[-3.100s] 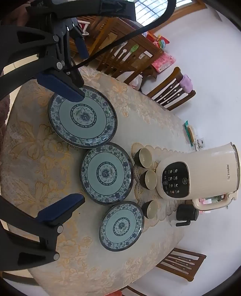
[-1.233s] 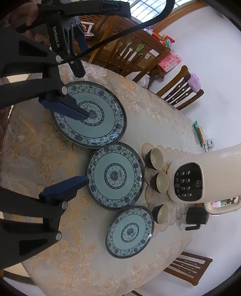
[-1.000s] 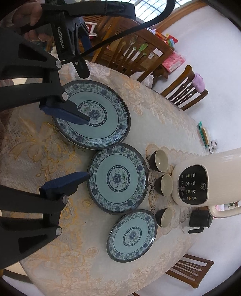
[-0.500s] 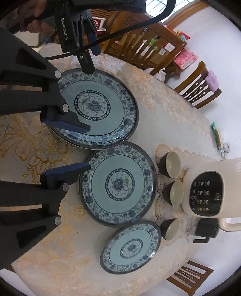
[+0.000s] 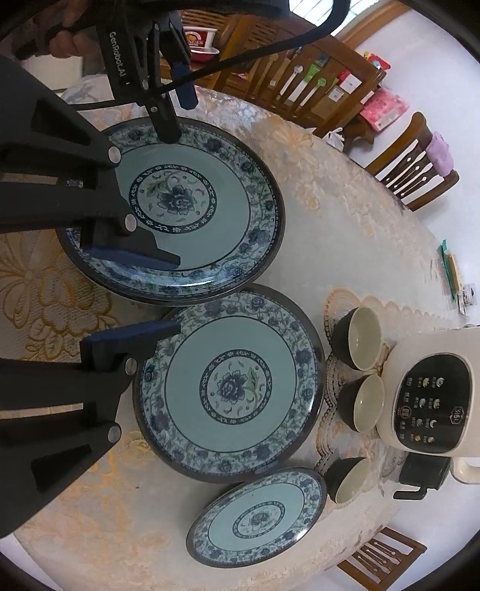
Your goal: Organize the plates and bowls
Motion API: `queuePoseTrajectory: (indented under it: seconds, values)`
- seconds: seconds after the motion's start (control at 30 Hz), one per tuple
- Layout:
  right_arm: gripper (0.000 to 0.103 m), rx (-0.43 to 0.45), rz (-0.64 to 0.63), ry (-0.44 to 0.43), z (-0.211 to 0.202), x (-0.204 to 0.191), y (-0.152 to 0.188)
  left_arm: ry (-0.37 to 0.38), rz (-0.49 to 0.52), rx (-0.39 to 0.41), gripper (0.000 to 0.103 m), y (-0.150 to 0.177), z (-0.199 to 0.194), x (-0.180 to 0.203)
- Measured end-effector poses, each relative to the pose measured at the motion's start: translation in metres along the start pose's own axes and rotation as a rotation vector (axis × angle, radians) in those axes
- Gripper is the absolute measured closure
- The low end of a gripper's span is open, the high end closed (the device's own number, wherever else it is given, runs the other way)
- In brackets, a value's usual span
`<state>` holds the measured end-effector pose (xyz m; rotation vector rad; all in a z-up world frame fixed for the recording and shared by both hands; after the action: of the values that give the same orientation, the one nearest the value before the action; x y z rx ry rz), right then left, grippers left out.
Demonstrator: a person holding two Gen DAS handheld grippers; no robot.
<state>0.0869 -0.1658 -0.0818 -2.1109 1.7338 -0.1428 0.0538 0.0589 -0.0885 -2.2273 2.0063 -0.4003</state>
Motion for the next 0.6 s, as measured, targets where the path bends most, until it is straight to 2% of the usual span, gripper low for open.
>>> queuePoseTrajectory:
  seconds: [0.27, 0.4, 0.6]
  values:
    - [0.074, 0.004, -0.021, 0.027, 0.003, -0.005, -0.002, 0.012, 0.006, -0.014, 0.029, -0.003, 0.006, 0.002]
    - [0.079, 0.012, -0.046, 0.035, 0.006, -0.011, -0.003, 0.021, 0.001, -0.020, 0.030, -0.004, 0.009, 0.001]
    - [0.082, 0.016, -0.059, 0.044, 0.007, -0.013, -0.004, 0.033, 0.020, -0.017, 0.031, -0.005, 0.010, 0.005]
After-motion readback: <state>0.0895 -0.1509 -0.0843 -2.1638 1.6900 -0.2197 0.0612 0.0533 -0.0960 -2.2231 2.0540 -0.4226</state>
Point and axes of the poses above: each gripper's, at about its wrist camera, not at the fingertips, and z roughly the way its jaws point, x to its right, y to its underside, the point moved 1 cm from there along z, roughly the way its jaws point, and after that the axes turned 1 degree about -y, right-handed, at the moved point
